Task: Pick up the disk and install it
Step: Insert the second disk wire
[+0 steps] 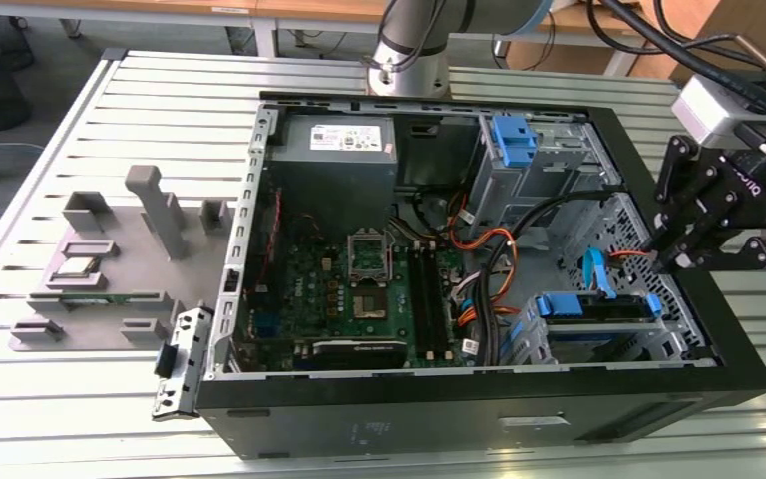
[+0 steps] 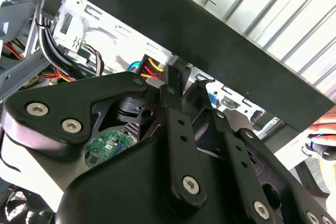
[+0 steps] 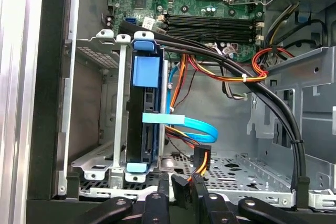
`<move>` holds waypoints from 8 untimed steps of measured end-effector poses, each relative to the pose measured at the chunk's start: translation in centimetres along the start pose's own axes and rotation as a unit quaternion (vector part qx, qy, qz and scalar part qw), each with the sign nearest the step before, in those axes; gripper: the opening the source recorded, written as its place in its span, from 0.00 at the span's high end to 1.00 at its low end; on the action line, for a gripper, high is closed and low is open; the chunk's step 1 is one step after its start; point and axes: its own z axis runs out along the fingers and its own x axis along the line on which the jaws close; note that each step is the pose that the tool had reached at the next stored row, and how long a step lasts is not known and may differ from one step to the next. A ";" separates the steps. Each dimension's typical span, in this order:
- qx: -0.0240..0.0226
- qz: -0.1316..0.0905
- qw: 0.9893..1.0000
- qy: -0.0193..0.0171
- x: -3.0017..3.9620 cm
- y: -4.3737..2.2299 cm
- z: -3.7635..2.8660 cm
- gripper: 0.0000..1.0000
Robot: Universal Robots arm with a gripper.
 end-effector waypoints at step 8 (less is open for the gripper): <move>0.000 0.011 1.000 0.000 0.39 0.35 0.14 0.69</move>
